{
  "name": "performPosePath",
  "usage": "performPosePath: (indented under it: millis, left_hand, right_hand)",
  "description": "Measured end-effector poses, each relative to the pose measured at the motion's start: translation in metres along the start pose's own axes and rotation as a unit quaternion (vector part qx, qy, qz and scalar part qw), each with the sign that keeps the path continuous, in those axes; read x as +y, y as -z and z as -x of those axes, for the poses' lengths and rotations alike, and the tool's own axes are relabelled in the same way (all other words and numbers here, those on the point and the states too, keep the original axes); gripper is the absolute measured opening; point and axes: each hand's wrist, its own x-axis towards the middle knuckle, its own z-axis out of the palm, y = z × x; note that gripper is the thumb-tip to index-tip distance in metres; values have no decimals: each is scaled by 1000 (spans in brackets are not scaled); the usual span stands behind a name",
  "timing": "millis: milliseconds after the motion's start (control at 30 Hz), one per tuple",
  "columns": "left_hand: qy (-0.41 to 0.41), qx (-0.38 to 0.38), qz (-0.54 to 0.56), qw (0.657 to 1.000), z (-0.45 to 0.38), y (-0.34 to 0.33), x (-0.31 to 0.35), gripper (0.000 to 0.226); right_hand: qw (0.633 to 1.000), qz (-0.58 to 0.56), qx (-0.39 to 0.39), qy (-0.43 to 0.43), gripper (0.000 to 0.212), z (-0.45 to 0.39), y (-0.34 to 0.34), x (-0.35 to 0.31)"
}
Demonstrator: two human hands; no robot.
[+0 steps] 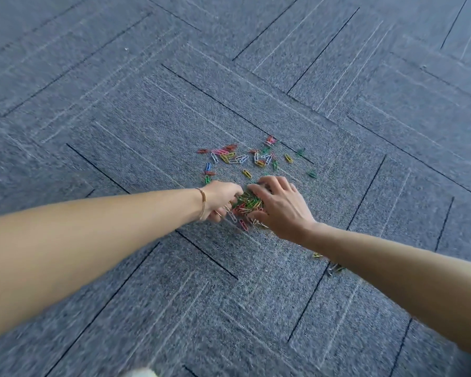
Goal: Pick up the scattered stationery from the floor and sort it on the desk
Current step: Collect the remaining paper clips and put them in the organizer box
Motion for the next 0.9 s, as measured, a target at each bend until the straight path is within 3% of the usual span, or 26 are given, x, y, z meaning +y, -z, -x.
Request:
performPosePath:
  millis: [267, 433, 567, 633, 700, 800, 900]
  left_hand:
    - [112, -125, 12, 986, 30, 23, -22, 37]
    - [128, -170, 77, 974, 48, 34, -16, 34]
    - [104, -152, 91, 979, 63, 35, -14, 34]
    - [77, -132, 98, 983, 69, 36, -8, 35]
    - [52, -123, 123, 983, 75, 36, 1, 33]
    - [-7, -114, 168, 979, 83, 39, 13, 31]
    - [-84, -118, 227, 963, 85, 45, 17, 31]
  right_hand:
    - [997, -70, 23, 17, 13, 12, -1, -4]
    - [997, -52, -52, 2, 21, 11, 9, -22]
    - [970, -171, -103, -136, 23, 0, 26, -30]
    - [895, -353, -147, -230, 16, -3, 37, -29]
    - [777, -530, -169, -295, 8, -2, 53, -28]
    - [650, -676, -189, -291, 13, -1, 75, -23]
    - [571, -755, -208, -247, 24, 0, 91, -17]
